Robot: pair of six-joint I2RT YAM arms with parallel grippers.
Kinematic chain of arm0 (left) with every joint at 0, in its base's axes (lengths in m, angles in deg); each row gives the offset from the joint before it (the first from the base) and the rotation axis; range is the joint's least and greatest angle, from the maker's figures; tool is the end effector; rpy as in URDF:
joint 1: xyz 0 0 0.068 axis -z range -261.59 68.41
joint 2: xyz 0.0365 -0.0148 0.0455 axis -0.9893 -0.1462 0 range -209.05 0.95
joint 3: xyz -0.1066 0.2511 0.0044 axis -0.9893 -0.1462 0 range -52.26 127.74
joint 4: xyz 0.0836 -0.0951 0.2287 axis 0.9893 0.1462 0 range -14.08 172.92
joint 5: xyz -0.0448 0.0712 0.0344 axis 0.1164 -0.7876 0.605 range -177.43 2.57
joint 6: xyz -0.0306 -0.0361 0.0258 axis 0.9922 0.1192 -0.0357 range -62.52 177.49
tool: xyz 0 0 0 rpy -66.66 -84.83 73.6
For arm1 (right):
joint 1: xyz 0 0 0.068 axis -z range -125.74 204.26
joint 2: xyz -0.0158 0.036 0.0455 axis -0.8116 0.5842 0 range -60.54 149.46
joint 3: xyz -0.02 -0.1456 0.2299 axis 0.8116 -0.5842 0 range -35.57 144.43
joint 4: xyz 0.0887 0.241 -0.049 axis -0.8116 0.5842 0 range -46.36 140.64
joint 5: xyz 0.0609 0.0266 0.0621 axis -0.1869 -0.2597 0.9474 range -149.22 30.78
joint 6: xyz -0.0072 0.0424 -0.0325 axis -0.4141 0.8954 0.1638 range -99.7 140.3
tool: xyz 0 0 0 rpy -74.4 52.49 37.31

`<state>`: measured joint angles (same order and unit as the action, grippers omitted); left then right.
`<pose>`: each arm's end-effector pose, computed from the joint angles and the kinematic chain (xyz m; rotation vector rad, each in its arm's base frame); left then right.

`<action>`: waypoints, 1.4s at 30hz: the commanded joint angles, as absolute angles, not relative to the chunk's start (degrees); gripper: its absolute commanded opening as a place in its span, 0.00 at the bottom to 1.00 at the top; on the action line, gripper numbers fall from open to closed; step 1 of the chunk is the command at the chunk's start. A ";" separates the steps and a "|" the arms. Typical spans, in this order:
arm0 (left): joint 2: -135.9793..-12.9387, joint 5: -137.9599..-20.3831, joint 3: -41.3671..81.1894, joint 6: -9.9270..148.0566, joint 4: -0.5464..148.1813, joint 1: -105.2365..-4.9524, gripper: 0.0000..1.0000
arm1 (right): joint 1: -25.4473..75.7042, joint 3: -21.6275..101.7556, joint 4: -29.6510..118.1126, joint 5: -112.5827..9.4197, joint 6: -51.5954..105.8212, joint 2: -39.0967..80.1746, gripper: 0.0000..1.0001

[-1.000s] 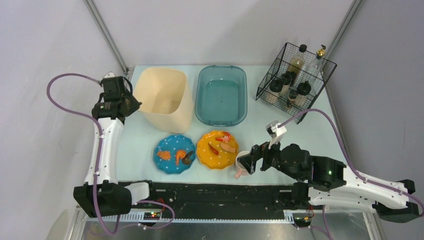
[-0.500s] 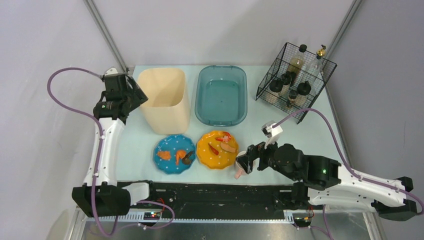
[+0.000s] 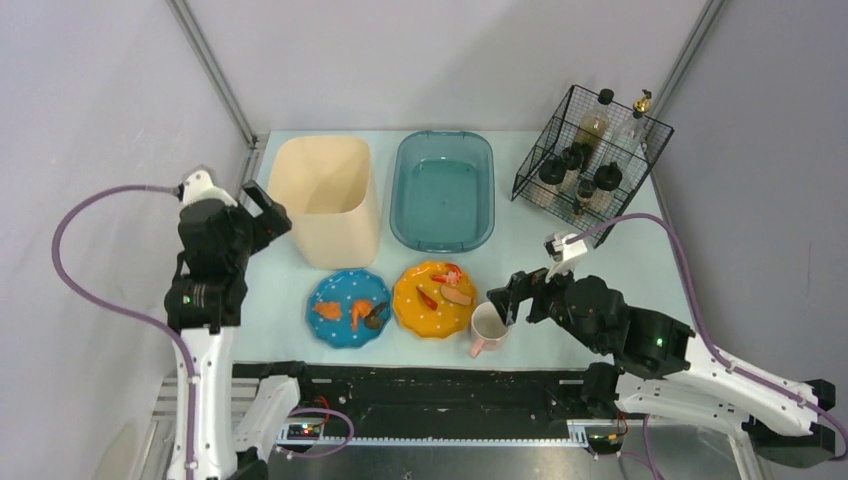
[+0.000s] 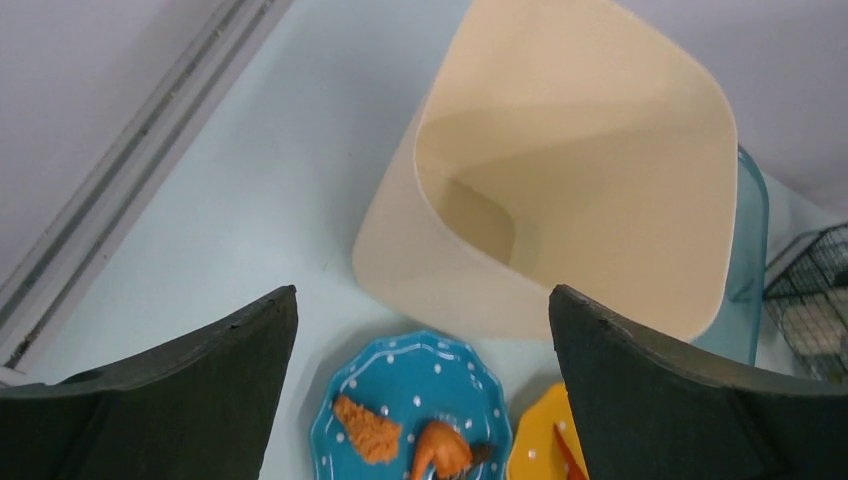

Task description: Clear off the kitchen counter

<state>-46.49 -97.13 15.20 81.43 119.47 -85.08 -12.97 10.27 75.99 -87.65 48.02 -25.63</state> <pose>0.1504 0.0153 0.4047 -0.5742 1.8905 -0.0648 0.0663 0.1140 0.3316 -0.3370 1.9205 0.6366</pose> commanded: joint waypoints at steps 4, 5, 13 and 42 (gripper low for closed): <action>-41.02 -86.72 4.23 81.71 122.03 -84.80 1.00 | -6.95 10.48 72.93 -79.35 43.12 -22.64 1.00; -40.50 -86.40 1.99 81.67 122.03 -84.78 1.00 | -6.79 10.48 72.65 -78.84 42.87 -21.71 1.00; -43.98 -87.11 -7.06 84.06 121.80 -84.19 1.00 | -6.45 7.98 65.93 -74.23 42.90 -16.56 1.00; -35.41 -105.34 -26.07 125.20 121.51 -54.42 1.00 | -6.09 3.08 52.01 -61.32 44.55 -3.95 1.00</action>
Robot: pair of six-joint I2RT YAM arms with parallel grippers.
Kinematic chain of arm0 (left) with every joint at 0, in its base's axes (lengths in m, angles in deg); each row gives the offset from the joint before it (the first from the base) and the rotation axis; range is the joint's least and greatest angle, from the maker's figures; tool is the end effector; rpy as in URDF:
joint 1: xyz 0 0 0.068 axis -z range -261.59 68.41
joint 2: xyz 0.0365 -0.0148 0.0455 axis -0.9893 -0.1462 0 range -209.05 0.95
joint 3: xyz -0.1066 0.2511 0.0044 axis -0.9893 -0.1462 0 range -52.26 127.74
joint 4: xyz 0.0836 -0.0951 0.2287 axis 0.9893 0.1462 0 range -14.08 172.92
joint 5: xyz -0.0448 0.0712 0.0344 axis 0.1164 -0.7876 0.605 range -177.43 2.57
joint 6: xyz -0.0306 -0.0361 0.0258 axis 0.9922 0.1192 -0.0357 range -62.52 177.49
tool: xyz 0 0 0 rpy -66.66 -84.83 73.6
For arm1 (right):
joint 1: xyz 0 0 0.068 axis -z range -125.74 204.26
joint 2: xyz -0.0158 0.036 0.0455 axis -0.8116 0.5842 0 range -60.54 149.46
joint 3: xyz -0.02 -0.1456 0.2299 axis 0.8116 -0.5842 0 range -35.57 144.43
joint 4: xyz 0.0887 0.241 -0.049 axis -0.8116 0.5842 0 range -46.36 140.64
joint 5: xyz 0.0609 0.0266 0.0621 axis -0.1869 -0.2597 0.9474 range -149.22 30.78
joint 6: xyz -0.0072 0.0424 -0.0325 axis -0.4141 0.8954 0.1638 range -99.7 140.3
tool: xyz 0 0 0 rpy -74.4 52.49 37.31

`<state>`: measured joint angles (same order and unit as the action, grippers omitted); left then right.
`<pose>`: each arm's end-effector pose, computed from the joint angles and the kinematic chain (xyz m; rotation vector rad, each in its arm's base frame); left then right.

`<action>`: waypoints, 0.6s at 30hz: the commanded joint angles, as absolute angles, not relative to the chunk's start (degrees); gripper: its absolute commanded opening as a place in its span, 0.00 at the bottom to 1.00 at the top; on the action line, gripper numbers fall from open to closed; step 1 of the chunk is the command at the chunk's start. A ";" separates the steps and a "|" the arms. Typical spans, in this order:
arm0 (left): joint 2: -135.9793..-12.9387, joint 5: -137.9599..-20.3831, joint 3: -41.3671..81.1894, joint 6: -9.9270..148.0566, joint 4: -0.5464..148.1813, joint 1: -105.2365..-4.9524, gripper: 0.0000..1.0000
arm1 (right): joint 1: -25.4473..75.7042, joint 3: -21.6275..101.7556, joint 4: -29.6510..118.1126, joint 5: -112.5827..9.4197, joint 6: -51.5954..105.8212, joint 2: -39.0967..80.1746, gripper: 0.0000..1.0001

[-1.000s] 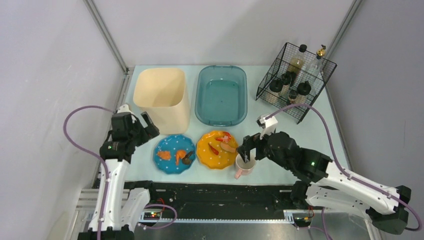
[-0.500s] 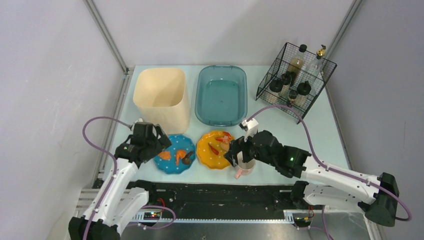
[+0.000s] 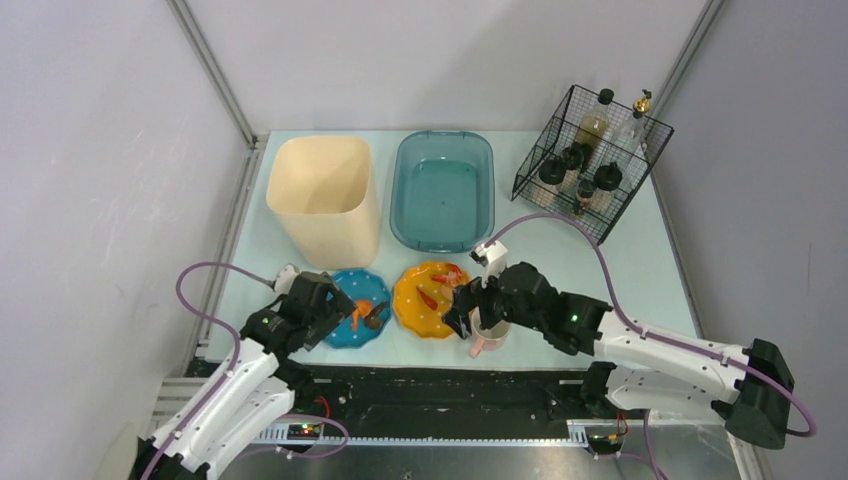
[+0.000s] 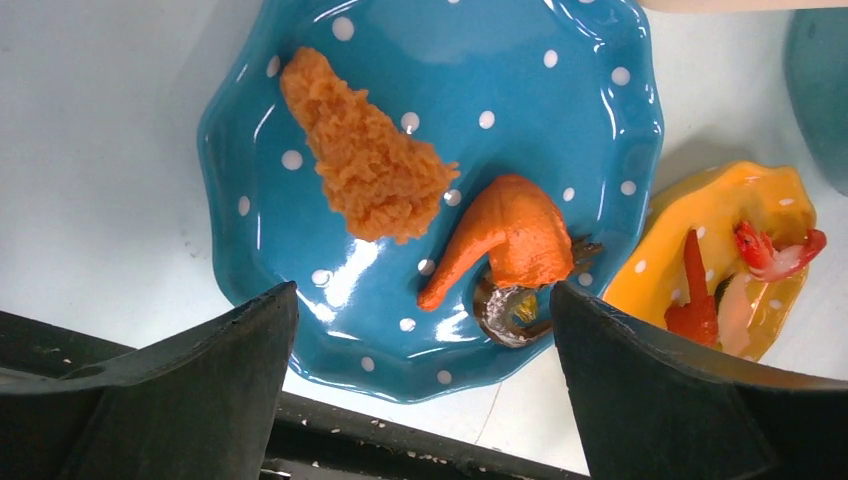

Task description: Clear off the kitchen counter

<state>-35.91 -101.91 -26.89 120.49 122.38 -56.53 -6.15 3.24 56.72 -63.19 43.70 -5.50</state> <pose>0.1110 -0.0419 0.1900 -0.9186 2.3860 -0.2768 0.1090 0.1868 0.2655 -0.6517 2.0874 0.7984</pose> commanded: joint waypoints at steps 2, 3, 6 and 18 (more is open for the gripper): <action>-34.74 -105.97 -24.99 124.87 121.41 -53.79 1.00 | -6.08 3.16 49.57 -60.15 45.92 -2.29 0.99; -34.04 -106.33 -23.91 124.44 121.43 -53.72 1.00 | -6.10 3.27 48.04 -60.00 46.51 -1.80 0.97; -32.56 -107.99 -21.52 121.01 121.43 -53.66 1.00 | -6.17 4.04 45.17 -58.13 49.42 0.42 0.95; -33.68 -102.78 -11.44 106.88 121.31 -53.64 1.00 | -7.01 7.90 43.01 -64.94 55.33 10.10 0.84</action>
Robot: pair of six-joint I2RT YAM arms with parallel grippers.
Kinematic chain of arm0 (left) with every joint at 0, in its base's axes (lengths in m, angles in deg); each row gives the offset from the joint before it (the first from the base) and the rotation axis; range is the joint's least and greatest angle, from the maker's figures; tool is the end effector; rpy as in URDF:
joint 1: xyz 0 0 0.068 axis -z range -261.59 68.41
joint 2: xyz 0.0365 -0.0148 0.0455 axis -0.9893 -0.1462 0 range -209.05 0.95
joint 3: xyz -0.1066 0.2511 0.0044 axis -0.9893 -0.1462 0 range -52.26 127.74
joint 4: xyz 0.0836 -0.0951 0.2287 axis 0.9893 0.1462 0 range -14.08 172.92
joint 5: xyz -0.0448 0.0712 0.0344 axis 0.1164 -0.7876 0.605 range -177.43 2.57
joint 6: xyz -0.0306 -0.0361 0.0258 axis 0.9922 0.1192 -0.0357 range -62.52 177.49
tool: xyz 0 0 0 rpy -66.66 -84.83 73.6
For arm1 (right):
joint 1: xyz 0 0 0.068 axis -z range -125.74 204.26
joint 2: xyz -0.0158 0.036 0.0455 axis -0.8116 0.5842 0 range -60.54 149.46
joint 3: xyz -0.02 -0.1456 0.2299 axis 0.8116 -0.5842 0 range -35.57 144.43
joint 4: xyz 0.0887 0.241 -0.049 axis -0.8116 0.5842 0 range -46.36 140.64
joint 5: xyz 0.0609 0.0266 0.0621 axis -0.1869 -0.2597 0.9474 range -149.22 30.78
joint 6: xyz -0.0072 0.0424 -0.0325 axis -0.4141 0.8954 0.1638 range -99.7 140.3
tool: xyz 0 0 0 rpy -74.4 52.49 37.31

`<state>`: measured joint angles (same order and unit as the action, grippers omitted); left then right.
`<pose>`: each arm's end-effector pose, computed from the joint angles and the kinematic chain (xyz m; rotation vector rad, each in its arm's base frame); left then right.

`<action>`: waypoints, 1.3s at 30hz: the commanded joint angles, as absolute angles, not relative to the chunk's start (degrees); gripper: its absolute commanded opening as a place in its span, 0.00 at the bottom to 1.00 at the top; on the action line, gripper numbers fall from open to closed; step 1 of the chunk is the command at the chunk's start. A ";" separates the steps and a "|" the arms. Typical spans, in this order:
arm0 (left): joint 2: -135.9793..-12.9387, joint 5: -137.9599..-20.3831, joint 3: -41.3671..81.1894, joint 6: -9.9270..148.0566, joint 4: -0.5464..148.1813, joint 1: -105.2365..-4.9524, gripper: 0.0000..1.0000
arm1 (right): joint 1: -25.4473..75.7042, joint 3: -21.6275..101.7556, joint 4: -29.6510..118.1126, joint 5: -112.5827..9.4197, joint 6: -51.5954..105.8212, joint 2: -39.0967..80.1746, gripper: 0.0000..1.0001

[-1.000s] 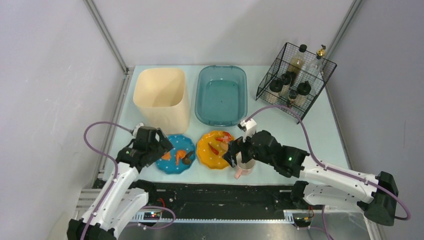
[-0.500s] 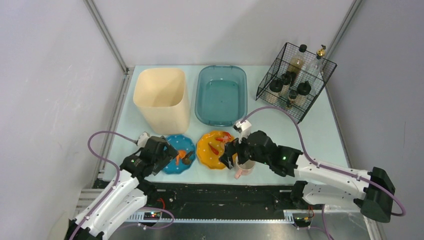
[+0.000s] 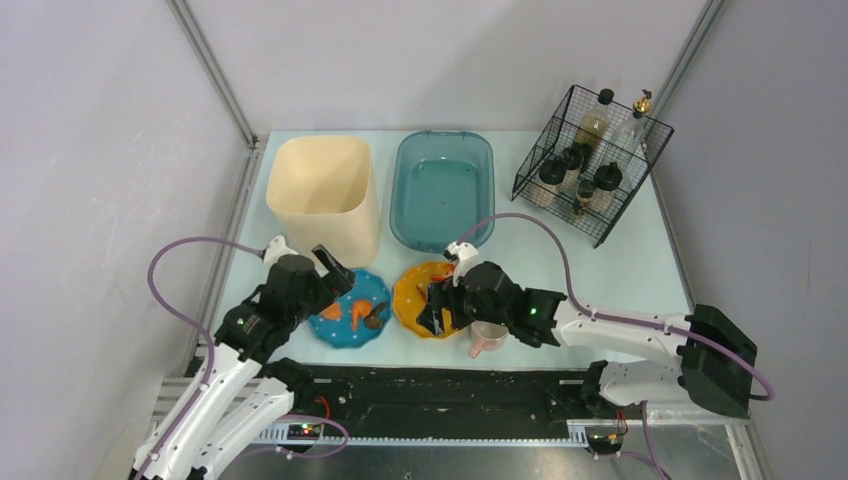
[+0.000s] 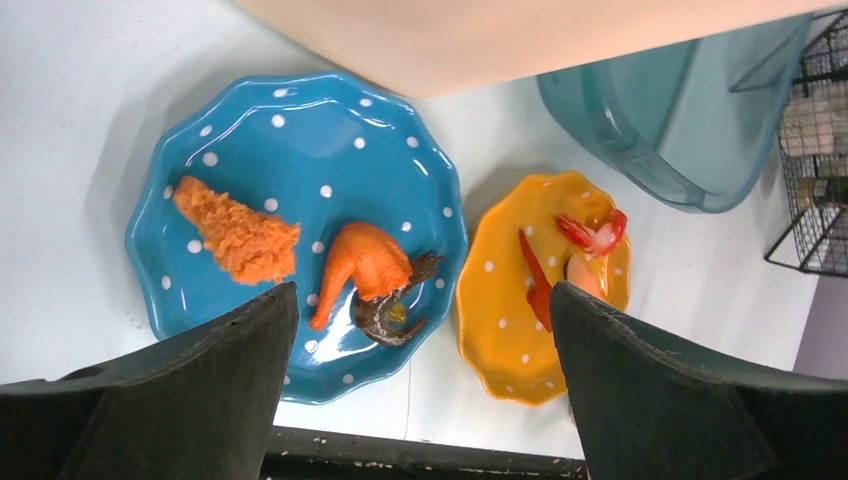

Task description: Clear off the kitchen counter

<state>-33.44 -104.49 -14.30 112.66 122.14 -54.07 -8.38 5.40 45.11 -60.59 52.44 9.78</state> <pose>0.1133 -0.0471 0.2646 -0.6976 2.2012 -0.4081 0.1241 0.2378 0.2382 -0.5798 2.1857 0.9267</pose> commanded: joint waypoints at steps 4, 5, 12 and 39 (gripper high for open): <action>-32.76 -100.78 -10.97 103.86 121.11 -53.64 1.00 | -1.94 7.87 47.62 -65.34 55.40 8.13 0.83; -32.52 -100.24 -11.06 103.22 121.10 -53.60 1.00 | -0.09 7.92 48.31 -65.37 55.13 7.14 0.83; -30.40 -98.29 -13.21 100.83 119.97 -53.64 1.00 | 5.51 7.92 54.97 -64.96 52.70 3.43 0.83; -35.37 -90.85 -4.07 82.79 117.48 -53.65 1.00 | 1.49 7.87 83.05 -71.90 51.14 -10.74 0.69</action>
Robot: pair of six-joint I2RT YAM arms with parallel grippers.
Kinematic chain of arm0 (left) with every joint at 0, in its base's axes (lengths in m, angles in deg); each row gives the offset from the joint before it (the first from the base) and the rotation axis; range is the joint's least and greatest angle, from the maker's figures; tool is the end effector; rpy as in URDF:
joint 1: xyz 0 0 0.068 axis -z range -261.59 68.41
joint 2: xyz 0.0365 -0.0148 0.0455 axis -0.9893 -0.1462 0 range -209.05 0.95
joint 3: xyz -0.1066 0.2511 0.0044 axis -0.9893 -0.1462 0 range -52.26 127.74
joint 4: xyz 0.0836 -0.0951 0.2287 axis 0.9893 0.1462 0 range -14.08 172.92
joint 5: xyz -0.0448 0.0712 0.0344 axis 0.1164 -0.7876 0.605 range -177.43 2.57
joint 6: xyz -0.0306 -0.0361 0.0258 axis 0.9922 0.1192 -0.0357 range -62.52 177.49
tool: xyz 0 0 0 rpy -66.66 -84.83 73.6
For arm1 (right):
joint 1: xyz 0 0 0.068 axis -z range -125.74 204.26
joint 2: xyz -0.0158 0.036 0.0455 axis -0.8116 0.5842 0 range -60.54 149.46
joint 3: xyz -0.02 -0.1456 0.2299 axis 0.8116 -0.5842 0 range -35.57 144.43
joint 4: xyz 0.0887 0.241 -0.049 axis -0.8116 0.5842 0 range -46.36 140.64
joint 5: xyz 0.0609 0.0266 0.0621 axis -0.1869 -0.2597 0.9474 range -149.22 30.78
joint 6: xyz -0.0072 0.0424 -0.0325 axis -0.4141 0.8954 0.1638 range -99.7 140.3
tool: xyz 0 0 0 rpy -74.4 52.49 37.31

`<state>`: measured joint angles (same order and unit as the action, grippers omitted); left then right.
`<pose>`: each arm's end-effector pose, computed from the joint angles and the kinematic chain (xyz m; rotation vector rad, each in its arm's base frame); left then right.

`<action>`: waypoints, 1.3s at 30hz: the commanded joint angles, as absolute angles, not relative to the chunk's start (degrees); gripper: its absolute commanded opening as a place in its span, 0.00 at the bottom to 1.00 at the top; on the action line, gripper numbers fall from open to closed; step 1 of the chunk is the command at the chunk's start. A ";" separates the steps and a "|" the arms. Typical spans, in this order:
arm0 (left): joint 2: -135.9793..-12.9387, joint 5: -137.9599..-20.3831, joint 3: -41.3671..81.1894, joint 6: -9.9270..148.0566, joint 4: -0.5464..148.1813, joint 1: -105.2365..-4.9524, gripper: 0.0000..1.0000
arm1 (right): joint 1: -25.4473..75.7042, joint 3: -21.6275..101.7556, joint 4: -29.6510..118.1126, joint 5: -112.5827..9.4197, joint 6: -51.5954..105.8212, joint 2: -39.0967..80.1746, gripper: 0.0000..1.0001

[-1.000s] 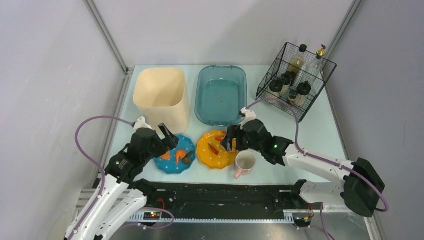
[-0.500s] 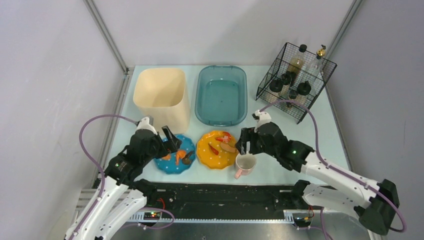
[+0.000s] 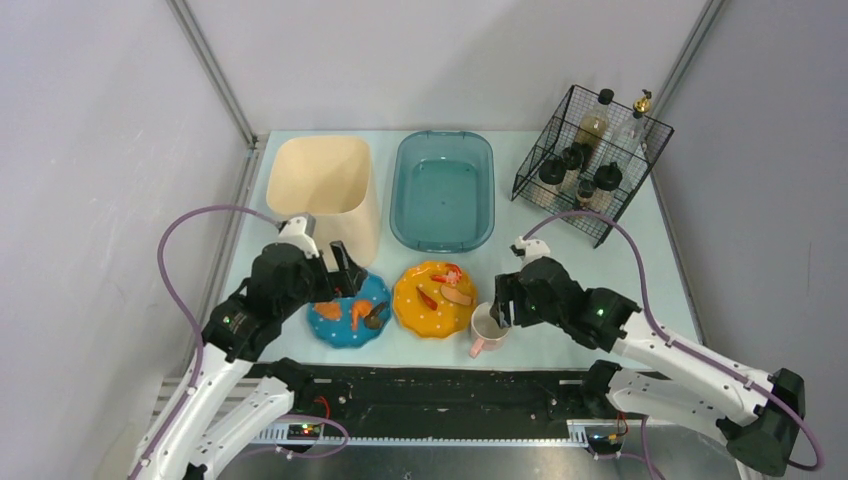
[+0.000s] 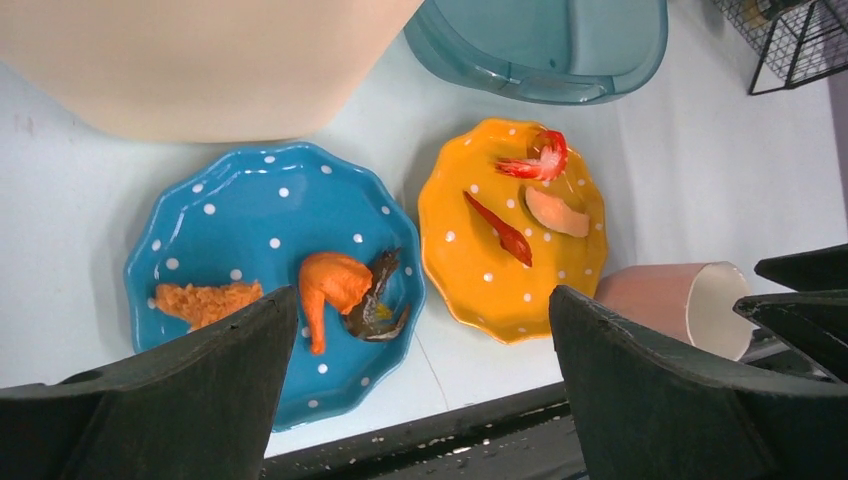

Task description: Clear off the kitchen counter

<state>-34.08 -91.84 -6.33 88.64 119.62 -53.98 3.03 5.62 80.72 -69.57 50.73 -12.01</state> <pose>0.1121 -0.0554 0.3110 -0.1133 2.1831 -0.5114 0.1138 0.1314 0.2633 -0.3408 2.3600 0.4913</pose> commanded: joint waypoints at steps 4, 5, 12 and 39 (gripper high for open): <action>-34.57 -91.81 -5.08 81.76 116.69 -53.65 1.00 | 1.11 7.13 82.64 -73.12 51.78 -8.64 0.65; -34.43 -91.89 -5.64 81.62 116.35 -53.65 1.00 | 1.13 6.83 82.24 -73.46 51.99 -7.95 0.64; -33.71 -92.13 -7.82 79.01 116.08 -53.66 1.00 | 1.72 6.31 80.06 -74.53 52.39 -4.12 0.45; -29.74 -90.32 -10.99 79.43 114.37 -53.64 1.00 | 9.03 31.44 85.84 -82.14 45.78 -3.28 0.00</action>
<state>-30.21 -91.05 -10.59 80.34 116.65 -53.98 6.51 24.53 91.56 -79.52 47.00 -5.47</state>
